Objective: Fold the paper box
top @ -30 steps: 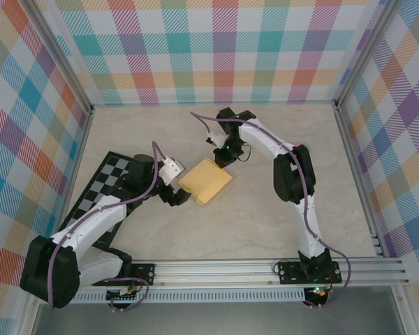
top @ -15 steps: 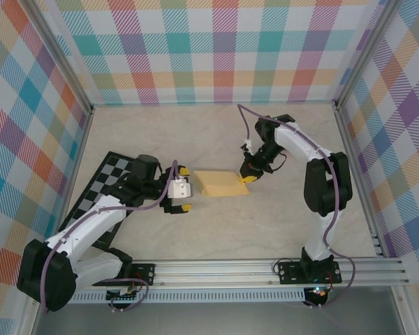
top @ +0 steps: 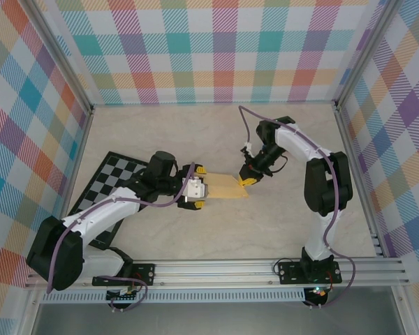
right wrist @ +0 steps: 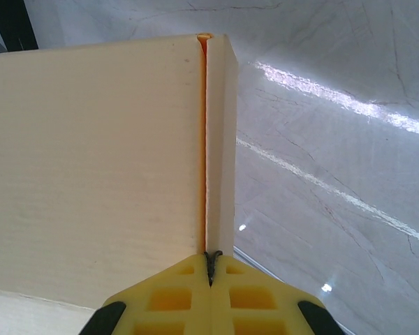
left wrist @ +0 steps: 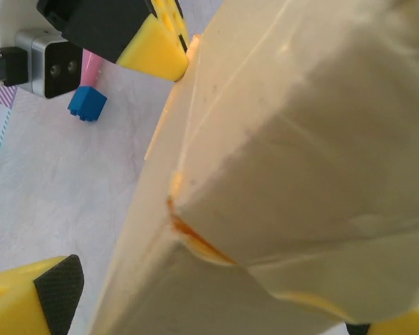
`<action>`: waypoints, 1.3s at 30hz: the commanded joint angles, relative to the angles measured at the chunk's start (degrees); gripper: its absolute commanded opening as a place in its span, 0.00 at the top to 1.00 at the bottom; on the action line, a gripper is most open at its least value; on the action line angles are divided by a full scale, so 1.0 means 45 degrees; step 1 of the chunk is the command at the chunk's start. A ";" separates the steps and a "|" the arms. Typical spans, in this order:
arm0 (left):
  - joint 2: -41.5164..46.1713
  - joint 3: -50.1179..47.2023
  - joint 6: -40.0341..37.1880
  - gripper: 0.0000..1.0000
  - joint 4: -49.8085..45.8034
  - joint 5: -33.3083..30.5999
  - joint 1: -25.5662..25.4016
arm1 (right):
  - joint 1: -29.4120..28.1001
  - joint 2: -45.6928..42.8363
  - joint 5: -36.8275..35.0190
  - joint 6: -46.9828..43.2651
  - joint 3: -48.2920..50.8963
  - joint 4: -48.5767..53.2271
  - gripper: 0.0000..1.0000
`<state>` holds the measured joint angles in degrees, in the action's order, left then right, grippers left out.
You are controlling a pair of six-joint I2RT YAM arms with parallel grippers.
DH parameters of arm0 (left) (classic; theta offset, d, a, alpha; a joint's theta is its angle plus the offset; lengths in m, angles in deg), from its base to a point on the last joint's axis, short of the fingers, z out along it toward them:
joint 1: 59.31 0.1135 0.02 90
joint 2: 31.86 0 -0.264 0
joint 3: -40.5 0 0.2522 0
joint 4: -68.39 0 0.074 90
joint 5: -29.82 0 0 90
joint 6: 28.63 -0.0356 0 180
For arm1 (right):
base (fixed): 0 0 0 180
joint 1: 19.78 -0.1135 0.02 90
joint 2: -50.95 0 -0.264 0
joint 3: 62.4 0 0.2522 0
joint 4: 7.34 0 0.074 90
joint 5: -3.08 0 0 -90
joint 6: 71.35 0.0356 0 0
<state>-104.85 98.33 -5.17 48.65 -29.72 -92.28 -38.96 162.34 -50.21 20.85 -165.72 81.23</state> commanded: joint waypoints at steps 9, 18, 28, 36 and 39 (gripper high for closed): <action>-0.0379 0.0057 0.0295 0.19 0.0349 0.1018 -0.0661 | 0.0159 0.0226 0.0083 -0.0337 0.0284 0.0468 1.00; -0.1154 0.0126 0.1442 0.29 0.0804 0.1534 -0.0671 | 0.0239 0.0093 0.0340 -0.0118 0.0524 0.0137 0.97; -0.2648 -0.0399 0.3867 0.34 0.3238 0.2154 -0.0658 | 0.0801 -0.0641 0.0019 0.0007 0.1026 -0.0241 0.76; -0.3793 -0.0697 0.5794 0.34 0.5115 0.2255 -0.0642 | 0.1694 -0.3297 -0.0712 0.0989 0.2088 -0.2085 0.68; -0.3838 -0.0368 0.5655 0.33 0.4986 0.2428 -0.0547 | 0.1679 -0.4363 -0.0771 0.0933 0.2805 -0.2985 0.67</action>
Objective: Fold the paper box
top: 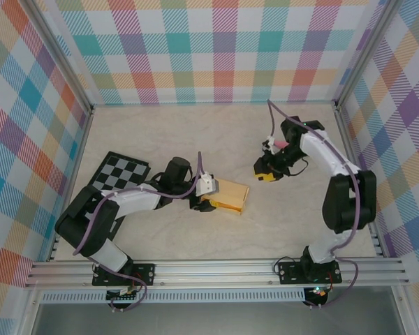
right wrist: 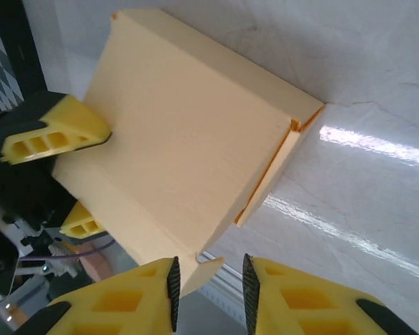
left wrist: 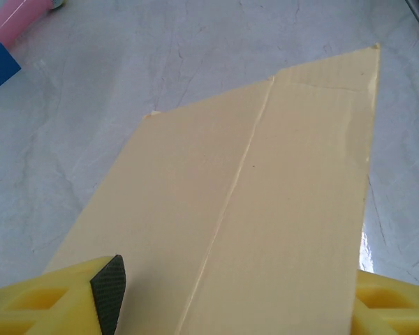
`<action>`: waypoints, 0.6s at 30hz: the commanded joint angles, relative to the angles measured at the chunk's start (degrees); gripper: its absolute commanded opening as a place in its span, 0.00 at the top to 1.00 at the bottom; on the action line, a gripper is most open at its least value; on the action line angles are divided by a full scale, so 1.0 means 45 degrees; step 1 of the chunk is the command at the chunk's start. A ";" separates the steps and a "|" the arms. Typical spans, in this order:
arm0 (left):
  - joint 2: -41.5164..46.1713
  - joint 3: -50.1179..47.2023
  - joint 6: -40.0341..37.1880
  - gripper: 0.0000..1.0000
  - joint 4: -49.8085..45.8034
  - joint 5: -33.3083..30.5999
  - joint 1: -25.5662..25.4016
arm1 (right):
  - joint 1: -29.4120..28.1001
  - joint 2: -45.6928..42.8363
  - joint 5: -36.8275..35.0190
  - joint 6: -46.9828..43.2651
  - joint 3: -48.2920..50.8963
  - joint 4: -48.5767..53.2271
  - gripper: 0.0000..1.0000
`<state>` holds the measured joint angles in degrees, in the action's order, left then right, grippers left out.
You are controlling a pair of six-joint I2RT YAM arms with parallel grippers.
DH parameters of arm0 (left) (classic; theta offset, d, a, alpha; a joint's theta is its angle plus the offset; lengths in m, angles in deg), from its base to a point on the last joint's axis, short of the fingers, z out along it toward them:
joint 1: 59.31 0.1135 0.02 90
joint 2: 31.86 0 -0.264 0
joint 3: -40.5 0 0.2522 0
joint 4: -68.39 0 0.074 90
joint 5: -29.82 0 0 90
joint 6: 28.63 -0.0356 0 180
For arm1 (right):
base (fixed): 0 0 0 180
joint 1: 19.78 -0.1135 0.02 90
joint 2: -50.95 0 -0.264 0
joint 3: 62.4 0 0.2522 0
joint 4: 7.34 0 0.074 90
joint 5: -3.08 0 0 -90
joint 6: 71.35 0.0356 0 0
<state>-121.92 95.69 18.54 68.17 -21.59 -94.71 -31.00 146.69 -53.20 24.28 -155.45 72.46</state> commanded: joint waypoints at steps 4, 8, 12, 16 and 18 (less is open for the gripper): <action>0.0163 0.1410 -0.1808 0.27 -0.2894 0.1831 -0.0002 | -0.0084 -0.1999 -0.1722 0.0321 0.2019 -0.2018 0.62; 0.0516 0.0772 -0.2639 0.25 -0.3103 0.1586 -0.0117 | -0.0108 -0.1938 -0.2039 0.2277 0.2687 -0.2590 0.61; 0.0559 0.0107 -0.2257 0.25 -0.2319 0.0993 -0.0249 | -0.0162 -0.1766 -0.1692 0.5331 0.3526 -0.3069 0.64; 0.0782 -0.0270 -0.3076 0.25 -0.2634 0.0119 -0.0549 | -0.0386 -0.1609 -0.1905 0.6306 0.3668 -0.3067 0.64; 0.0727 -0.0261 -0.3667 0.25 -0.3041 -0.0436 -0.0779 | -0.0822 -0.1490 -0.1955 0.7043 0.3723 -0.3316 0.63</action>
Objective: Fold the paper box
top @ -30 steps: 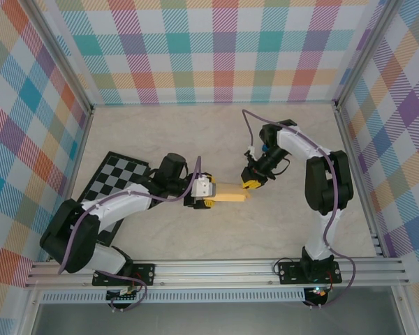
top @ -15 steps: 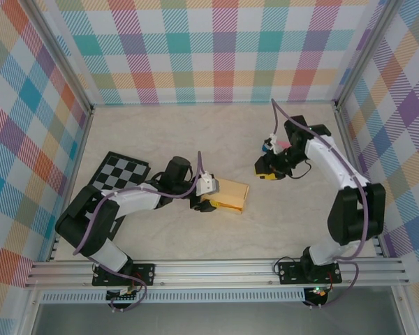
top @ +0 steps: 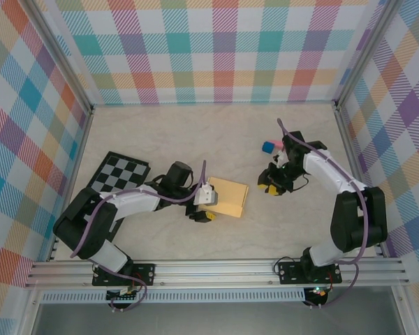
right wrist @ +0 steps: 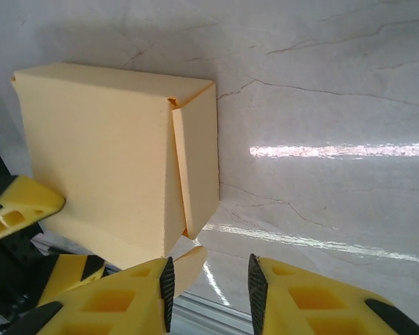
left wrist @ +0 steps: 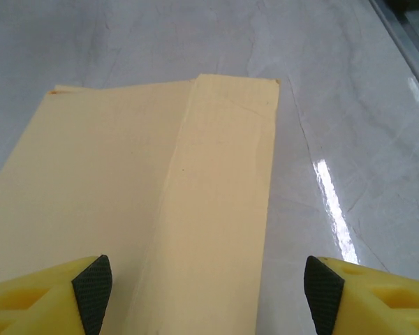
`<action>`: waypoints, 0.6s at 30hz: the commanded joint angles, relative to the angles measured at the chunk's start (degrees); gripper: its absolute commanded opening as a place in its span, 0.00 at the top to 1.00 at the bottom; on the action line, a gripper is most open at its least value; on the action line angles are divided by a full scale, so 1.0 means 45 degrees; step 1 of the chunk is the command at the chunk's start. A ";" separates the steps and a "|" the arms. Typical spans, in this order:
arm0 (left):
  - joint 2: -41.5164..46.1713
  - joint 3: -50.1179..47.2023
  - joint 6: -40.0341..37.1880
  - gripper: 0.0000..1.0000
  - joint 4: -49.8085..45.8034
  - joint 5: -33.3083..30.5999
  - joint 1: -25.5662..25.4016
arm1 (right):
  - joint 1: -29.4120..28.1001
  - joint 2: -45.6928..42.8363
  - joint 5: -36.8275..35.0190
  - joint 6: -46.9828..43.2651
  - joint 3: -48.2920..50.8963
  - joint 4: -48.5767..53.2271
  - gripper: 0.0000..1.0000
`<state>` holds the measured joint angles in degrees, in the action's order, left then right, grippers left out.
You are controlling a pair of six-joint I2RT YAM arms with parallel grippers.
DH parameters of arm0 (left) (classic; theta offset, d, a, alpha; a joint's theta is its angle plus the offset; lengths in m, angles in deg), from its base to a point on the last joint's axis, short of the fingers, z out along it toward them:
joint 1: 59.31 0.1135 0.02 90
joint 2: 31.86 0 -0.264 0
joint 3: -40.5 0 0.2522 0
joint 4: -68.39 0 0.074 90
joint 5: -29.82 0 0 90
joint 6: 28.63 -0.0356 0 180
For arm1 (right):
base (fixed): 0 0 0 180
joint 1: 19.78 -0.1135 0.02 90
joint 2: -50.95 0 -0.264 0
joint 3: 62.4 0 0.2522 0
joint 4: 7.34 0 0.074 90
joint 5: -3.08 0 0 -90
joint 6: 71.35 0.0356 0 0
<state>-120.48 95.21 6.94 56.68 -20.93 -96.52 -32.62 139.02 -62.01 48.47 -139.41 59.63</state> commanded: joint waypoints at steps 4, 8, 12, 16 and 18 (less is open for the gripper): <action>0.0416 -0.0649 -0.1166 0.26 0.0271 -0.1617 -0.0813 | -0.1629 0.0902 -0.0657 0.2662 0.0000 -0.0751 0.60; 0.0207 -0.0792 -0.1365 0.25 0.0286 -0.2173 -0.1173 | -0.2291 0.1377 -0.0774 0.2957 0.0226 -0.1412 0.61; 0.0067 -0.0809 -0.1317 0.25 0.0367 -0.2392 -0.1223 | -0.2639 0.1845 -0.1547 0.2397 0.0202 -0.0980 0.71; 0.0064 -0.0779 -0.1052 0.25 0.0566 -0.2315 -0.1222 | -0.2750 0.1848 -0.1540 0.2515 0.0450 -0.1219 0.74; 0.0045 -0.0799 -0.0878 0.25 0.0689 -0.2265 -0.1215 | -0.2800 0.1937 -0.1731 0.2469 0.0383 -0.1252 0.74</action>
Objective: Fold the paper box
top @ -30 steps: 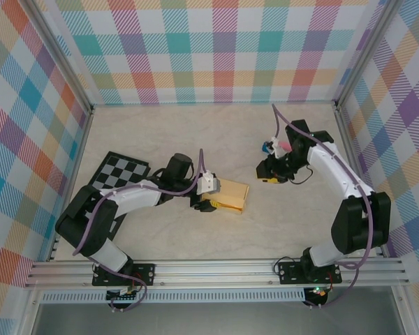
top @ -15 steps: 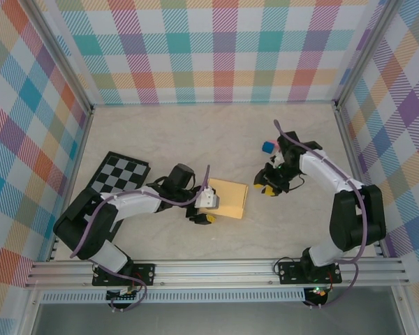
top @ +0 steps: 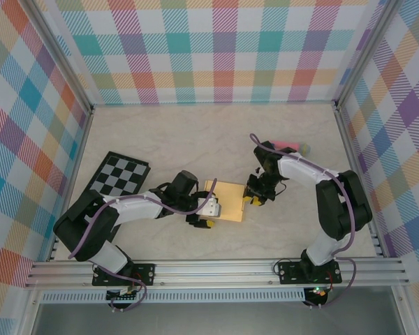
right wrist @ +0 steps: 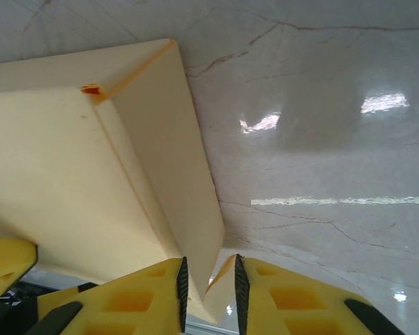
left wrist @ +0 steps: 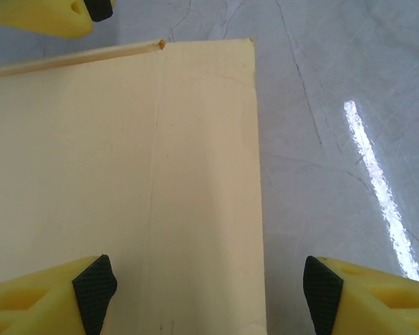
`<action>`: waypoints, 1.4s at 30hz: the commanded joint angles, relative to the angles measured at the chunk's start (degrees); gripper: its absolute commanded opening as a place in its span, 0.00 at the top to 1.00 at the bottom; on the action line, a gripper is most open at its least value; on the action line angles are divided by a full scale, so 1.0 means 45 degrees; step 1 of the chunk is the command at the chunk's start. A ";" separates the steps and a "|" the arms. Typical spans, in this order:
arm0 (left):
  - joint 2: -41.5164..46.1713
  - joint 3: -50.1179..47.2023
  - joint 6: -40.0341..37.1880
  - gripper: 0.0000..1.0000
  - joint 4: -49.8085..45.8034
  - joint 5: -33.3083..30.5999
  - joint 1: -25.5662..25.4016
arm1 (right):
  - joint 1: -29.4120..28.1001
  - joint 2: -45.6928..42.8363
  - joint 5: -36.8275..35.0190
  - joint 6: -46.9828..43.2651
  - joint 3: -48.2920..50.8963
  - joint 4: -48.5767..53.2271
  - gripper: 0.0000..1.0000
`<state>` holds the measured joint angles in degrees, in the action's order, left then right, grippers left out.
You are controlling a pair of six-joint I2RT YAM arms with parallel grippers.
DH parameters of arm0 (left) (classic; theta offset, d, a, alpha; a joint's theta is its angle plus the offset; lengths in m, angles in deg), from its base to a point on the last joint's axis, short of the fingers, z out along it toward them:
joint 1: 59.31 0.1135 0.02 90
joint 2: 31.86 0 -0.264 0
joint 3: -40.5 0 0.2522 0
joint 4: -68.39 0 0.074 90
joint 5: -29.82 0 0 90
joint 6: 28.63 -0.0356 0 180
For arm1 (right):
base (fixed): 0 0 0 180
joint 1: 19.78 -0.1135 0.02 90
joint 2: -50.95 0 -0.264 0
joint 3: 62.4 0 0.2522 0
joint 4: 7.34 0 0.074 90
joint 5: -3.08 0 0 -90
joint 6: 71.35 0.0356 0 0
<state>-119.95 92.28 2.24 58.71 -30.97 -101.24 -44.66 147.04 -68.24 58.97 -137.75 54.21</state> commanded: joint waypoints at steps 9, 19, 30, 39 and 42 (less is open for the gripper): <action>0.0177 -0.0290 0.0724 0.25 0.0793 0.0101 -0.0171 | -0.0553 0.0397 -0.0298 0.0082 -0.0411 -0.0038 0.71; 0.0065 -0.0275 0.0758 0.24 0.0810 0.0073 -0.0174 | -0.0623 0.0329 -0.0305 0.0065 -0.1016 0.0283 0.71; 0.0074 -0.0345 0.0905 0.24 0.0930 0.0048 -0.0174 | -0.0974 0.1069 -0.0160 -0.0011 -0.0891 -0.0251 0.72; 0.0196 -0.0306 0.1003 0.24 0.0972 0.0092 -0.0169 | -0.0994 0.1107 -0.0902 -0.0275 -0.0771 -0.0061 0.88; 0.0529 -0.0251 0.1036 0.24 0.0754 0.0195 -0.0172 | -0.0994 0.1088 -0.1005 -0.0337 -0.0691 -0.0102 0.91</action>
<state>-119.85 91.36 6.50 62.27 -31.32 -101.24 -48.75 151.24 -69.38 58.27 -141.77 52.95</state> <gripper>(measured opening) 0.759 0.100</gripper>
